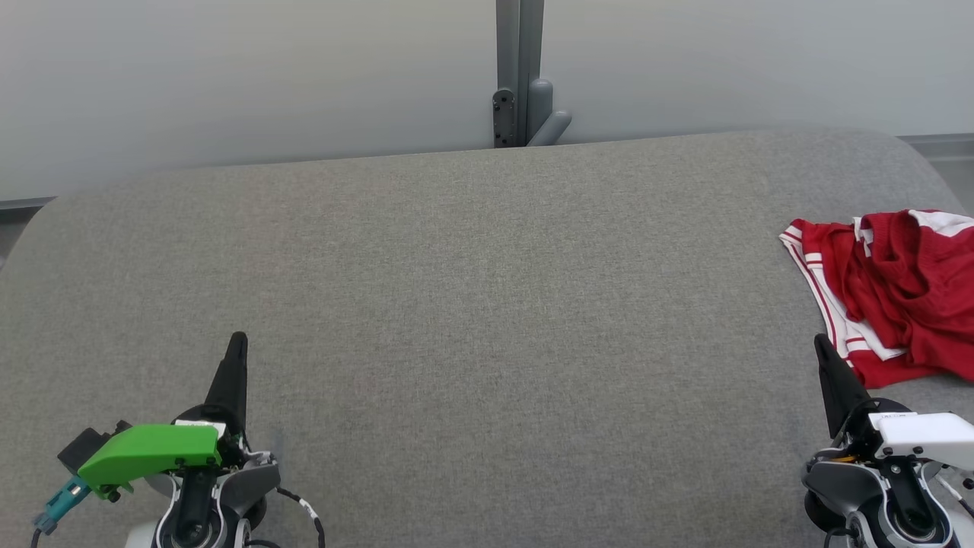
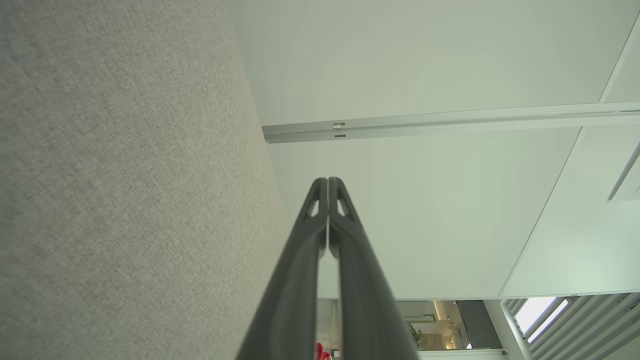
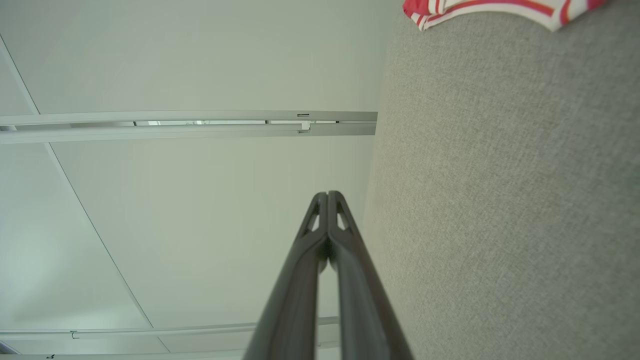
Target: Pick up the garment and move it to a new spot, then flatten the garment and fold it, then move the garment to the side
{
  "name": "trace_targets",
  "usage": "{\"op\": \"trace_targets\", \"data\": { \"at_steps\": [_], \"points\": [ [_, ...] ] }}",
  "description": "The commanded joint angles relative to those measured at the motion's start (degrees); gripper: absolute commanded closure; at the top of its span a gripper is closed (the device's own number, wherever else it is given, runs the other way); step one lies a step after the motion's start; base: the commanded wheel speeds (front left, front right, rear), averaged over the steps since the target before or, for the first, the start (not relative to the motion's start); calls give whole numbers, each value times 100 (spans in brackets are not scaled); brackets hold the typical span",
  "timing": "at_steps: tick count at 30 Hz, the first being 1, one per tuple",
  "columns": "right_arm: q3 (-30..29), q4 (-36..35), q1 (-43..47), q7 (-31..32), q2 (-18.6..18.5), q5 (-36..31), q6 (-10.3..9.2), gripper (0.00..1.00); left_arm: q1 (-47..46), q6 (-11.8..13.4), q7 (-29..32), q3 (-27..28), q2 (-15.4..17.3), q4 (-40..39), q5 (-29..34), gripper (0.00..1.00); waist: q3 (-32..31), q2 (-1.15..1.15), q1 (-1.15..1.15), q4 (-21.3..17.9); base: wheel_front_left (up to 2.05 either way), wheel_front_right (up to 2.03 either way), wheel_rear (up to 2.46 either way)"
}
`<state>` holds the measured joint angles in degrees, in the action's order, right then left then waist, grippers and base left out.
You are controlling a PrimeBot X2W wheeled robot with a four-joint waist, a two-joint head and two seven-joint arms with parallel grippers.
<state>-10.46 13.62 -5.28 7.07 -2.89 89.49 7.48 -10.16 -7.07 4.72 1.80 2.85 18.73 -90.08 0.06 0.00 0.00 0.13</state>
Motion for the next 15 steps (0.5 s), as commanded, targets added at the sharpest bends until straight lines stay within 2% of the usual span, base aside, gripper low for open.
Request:
{"op": "trace_targets", "data": {
  "at_steps": [1,15],
  "points": [
    [-31,15,-76,35,-25,103,2,100,-115,-44,25,32,5,-2,-126,100,3,0,0,-3,0,0,0],
    [-60,28,-92,70,-21,271,2,100,-127,-63,66,60,5,3,-271,100,17,0,0,-15,0,0,0]
  ]
}}
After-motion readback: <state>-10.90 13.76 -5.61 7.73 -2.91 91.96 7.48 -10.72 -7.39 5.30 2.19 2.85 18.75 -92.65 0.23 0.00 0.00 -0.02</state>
